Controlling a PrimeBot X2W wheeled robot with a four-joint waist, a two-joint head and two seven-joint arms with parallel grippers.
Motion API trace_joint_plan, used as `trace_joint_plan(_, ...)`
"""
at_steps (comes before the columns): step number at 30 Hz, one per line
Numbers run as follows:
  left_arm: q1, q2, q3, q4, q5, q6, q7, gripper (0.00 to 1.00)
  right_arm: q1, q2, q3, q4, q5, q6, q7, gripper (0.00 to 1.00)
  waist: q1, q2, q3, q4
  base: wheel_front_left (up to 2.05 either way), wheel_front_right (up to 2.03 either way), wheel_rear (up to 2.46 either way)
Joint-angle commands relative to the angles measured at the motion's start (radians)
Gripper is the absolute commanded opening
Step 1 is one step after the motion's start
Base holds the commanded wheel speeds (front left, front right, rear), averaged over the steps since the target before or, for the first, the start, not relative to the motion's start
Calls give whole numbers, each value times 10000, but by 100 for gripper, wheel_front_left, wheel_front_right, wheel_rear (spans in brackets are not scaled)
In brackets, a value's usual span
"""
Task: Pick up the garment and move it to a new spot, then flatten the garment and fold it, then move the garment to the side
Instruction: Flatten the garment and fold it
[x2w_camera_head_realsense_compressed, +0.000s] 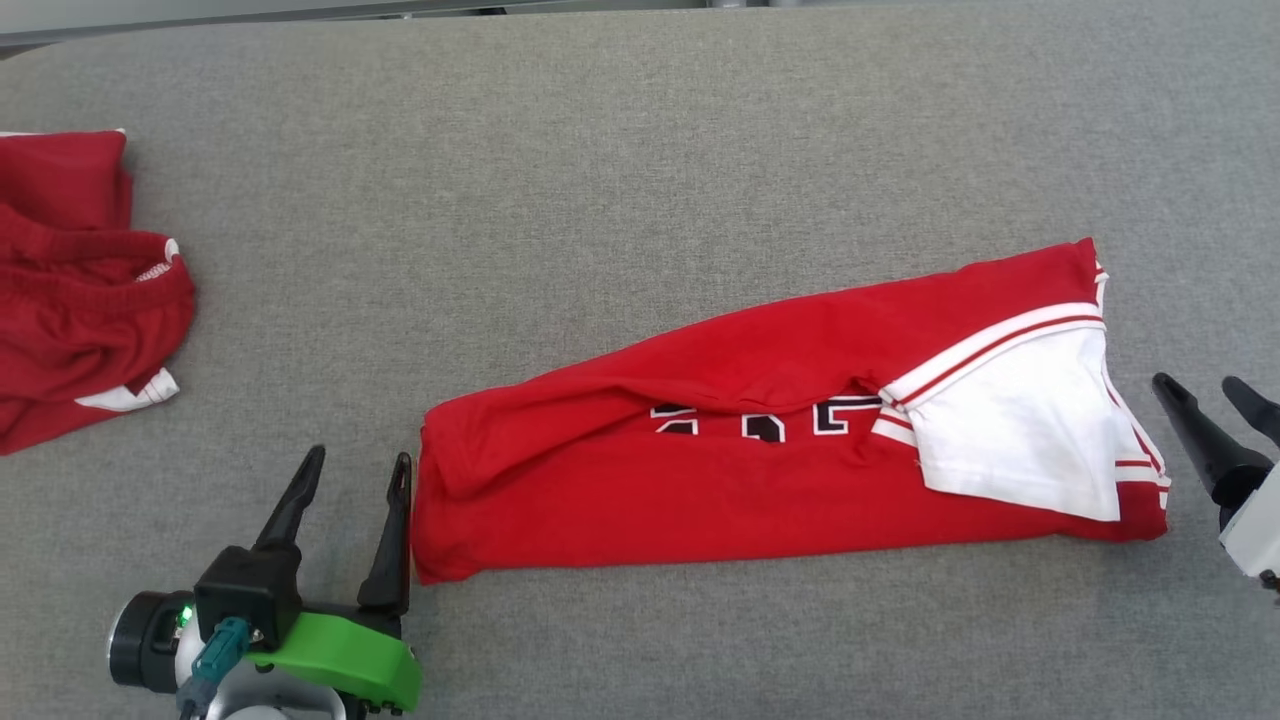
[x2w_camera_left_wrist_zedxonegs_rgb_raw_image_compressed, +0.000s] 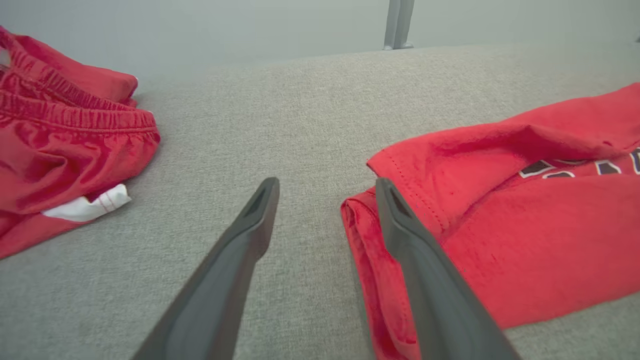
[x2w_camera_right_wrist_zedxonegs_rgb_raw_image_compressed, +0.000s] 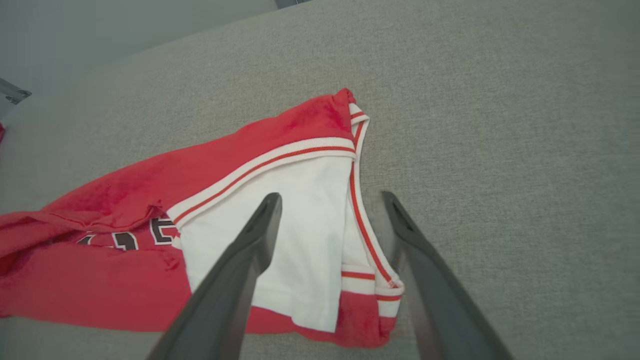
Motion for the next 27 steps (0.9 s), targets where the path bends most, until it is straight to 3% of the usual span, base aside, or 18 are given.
trace_joint_plan(1,246,-167,247,-167,1,158,-143,100,-187,-72,-69,314,-244,4,93,100,0,68,7,133,0,0,0)
trace_joint_plan(4,473,-417,702,-407,220,273,-211,100,-487,-140,-108,986,-535,4,244,100,0,68,25,359,0,0,0)
trace_joint_plan(8,723,-852,1372,-716,691,73,-210,100,-913,-290,22,2018,-872,4,273,100,0,68,62,610,0,0,0)
trace_joint_plan(13,972,-1401,2065,-712,1200,-414,-215,100,-1514,-405,359,3291,-1193,2,443,100,0,68,207,825,0,0,0)
trace_joint_plan(19,1128,-2002,2714,-379,1670,-1091,-215,100,-2030,-136,608,4665,-738,5,807,100,0,68,237,1047,0,0,0)
trace_joint_plan(20,1172,-2087,2813,-328,1737,-1204,-215,100,-2090,-77,662,4767,-492,8,796,60,0,68,209,1078,0,0,0)
trace_joint_plan(21,1212,-2179,2924,-271,1813,-1305,-215,100,-2138,10,684,4844,-173,10,761,13,0,68,165,1115,0,0,0)
trace_joint_plan(22,1263,-2282,3024,-212,1845,-1406,-216,100,-2155,51,646,4921,129,11,753,0,0,68,113,1150,0,0,0)
trace_joint_plan(27,1492,-2706,3529,139,2125,-1881,-216,100,-1961,-409,82,5140,1034,1,916,0,0,68,-159,1272,0,0,0)
